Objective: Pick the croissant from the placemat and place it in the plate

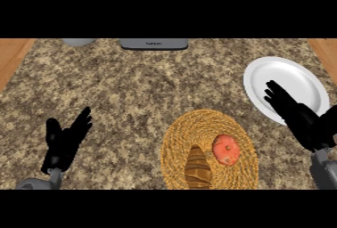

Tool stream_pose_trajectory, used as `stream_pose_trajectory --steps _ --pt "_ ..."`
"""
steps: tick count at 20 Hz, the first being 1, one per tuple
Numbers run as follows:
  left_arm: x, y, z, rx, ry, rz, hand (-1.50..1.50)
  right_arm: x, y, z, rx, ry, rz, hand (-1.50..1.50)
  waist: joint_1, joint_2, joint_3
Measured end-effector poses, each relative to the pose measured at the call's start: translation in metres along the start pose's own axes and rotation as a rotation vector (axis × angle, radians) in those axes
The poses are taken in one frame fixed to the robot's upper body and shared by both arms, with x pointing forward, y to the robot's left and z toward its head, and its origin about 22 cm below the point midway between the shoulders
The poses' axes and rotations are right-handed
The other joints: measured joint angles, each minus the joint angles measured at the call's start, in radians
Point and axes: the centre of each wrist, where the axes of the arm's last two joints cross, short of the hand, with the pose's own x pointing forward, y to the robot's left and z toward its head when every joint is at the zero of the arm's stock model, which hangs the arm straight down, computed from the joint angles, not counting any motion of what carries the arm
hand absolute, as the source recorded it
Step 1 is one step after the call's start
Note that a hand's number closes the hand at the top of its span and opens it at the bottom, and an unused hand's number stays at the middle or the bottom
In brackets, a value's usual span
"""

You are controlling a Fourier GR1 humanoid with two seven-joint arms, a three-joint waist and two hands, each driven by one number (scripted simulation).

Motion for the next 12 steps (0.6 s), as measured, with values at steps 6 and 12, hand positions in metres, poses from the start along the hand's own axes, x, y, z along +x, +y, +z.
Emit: stream_pose_trajectory --steps 6,12 --pt "0.012 0.006 -0.001 0.102 -0.098 -0.026 0.0 0.034 0.069 -0.007 0.246 -0.188 -0.111 1.5 -0.001 0.014 0.004" --pt "0.011 0.003 -0.002 0.134 -0.09 -0.016 0.0 0.08 0.062 0.006 0.163 -0.414 0.488 1.5 -0.026 -0.01 -0.004"
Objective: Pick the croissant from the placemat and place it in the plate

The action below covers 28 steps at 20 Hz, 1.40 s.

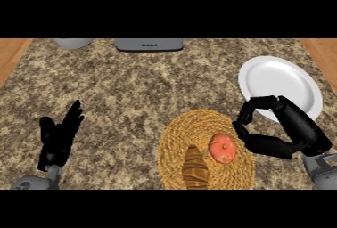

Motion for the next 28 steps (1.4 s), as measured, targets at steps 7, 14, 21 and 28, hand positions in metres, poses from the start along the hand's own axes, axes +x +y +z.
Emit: stream_pose_trajectory --steps 7,14,21,28 --pt "0.005 -0.016 0.001 0.012 -0.032 0.014 0.0 -0.037 0.092 0.041 -0.096 -0.097 -0.391 -1.5 0.005 0.032 0.012" --pt "0.005 -0.022 0.002 0.015 -0.029 0.007 0.0 -0.049 0.095 0.055 0.106 -0.142 -0.121 -1.5 0.018 0.034 0.009" --pt "0.001 -0.026 0.004 0.01 -0.032 0.004 0.0 -0.018 0.069 0.039 0.216 -0.074 0.203 -1.5 0.021 0.034 0.007" --pt "0.003 -0.026 0.006 0.0 -0.034 0.002 0.0 0.017 0.077 0.022 0.442 0.076 0.358 -1.5 0.029 0.035 0.007"
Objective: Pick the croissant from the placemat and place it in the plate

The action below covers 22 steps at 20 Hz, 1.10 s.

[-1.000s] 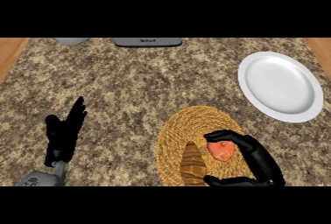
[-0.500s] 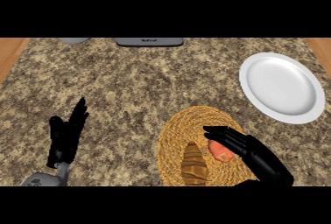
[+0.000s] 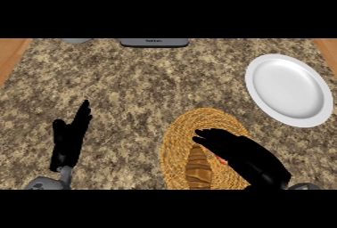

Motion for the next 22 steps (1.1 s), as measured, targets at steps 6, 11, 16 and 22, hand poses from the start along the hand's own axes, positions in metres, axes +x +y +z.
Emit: stream_pose_trajectory --steps 6,11,16,22 --pt "0.0 -0.001 0.001 0.006 0.003 0.004 0.0 0.009 0.002 -0.021 0.128 0.073 0.035 -1.5 -0.001 0.001 0.001" --pt "-0.003 -0.001 0.0 0.007 -0.001 -0.004 0.0 0.005 0.01 -0.026 0.164 0.103 0.047 -1.5 -0.004 0.002 0.002" --pt "-0.002 -0.006 0.003 0.012 -0.002 -0.002 0.0 0.006 0.016 -0.037 0.192 0.103 0.049 -1.5 -0.004 0.002 0.002" --pt "0.002 -0.003 0.001 0.016 0.002 -0.004 0.0 -0.001 0.025 -0.045 0.215 0.114 0.053 -1.5 -0.004 0.002 0.002"
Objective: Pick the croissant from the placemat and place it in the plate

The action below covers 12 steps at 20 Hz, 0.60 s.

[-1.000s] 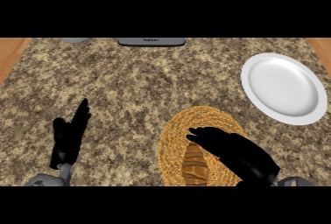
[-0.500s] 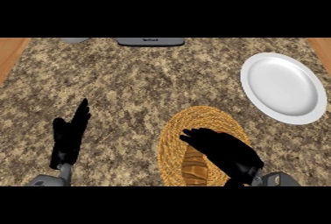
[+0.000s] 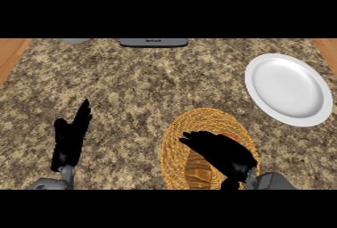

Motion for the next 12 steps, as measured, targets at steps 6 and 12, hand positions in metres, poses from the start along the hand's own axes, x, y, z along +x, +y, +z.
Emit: stream_pose_trajectory --steps 6,12 --pt "0.005 -0.002 -0.007 -0.006 -0.007 0.007 0.0 0.005 0.012 -0.015 0.012 0.003 -0.006 -1.5 -0.001 0.0 0.0" --pt "0.002 -0.001 -0.004 -0.006 -0.004 0.002 0.0 -0.003 0.024 -0.016 0.024 0.006 0.014 1.5 -0.001 0.0 0.0"
